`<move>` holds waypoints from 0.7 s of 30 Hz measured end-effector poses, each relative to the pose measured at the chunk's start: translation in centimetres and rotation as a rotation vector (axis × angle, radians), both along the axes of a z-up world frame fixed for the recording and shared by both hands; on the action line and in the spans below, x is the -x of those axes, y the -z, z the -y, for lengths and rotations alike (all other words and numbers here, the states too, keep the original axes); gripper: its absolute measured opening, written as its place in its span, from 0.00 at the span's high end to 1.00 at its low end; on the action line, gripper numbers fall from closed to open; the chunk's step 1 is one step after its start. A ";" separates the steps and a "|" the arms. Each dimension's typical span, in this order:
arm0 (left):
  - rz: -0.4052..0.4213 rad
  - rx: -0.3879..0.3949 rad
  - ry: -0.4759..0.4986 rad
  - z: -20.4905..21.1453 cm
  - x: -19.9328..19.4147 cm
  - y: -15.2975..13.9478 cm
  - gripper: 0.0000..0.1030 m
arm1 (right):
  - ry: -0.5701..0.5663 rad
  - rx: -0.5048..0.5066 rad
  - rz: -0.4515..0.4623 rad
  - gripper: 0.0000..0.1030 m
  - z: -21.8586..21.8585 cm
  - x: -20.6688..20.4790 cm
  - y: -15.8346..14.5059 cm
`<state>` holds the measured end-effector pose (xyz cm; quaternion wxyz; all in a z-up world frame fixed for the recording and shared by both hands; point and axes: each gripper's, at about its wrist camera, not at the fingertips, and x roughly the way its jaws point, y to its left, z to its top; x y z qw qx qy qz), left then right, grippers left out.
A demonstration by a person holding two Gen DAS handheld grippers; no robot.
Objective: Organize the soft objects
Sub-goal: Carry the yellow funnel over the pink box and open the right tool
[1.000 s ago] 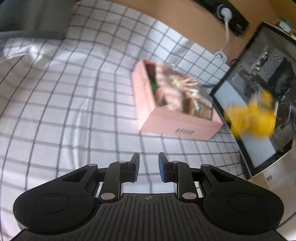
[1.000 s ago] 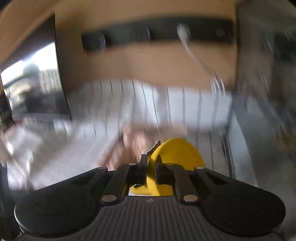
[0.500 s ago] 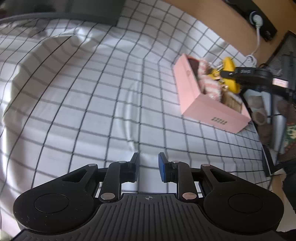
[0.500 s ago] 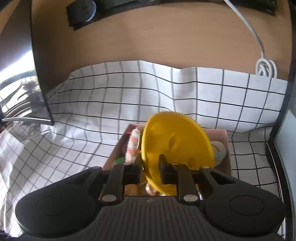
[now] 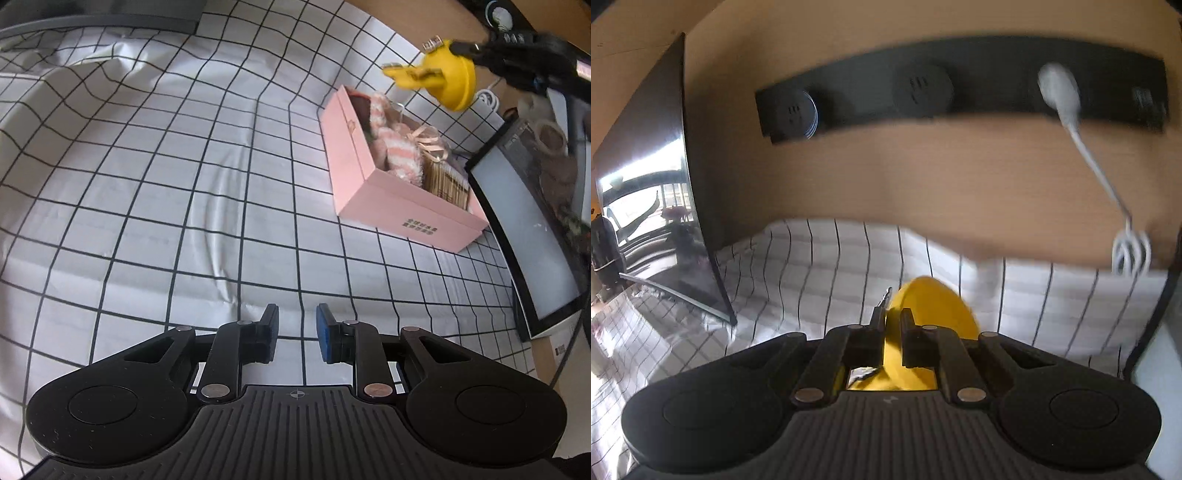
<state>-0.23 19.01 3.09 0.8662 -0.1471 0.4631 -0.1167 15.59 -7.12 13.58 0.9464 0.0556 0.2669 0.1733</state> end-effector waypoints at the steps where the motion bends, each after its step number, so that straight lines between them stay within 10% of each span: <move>1: -0.004 0.004 -0.005 -0.1 -0.1 0.1 0.76 | -0.008 -0.004 -0.047 0.92 0.3 0.1 1.4; 5: -0.027 -0.008 -0.006 -0.3 -0.9 0.5 0.76 | -0.014 -0.034 -0.200 0.68 2.0 0.5 7.0; 8: -0.016 -0.040 0.027 0.5 -2.1 -0.2 0.76 | 0.001 -0.038 -0.186 0.64 2.5 1.6 7.0; 12: 0.091 -0.057 0.125 2.9 -5.1 -3.2 0.76 | 0.060 0.062 -0.108 0.34 2.6 2.5 5.7; 21: 0.351 -0.125 0.382 12.2 -11.5 -6.1 0.75 | 0.177 0.092 -0.063 0.25 5.8 7.4 3.9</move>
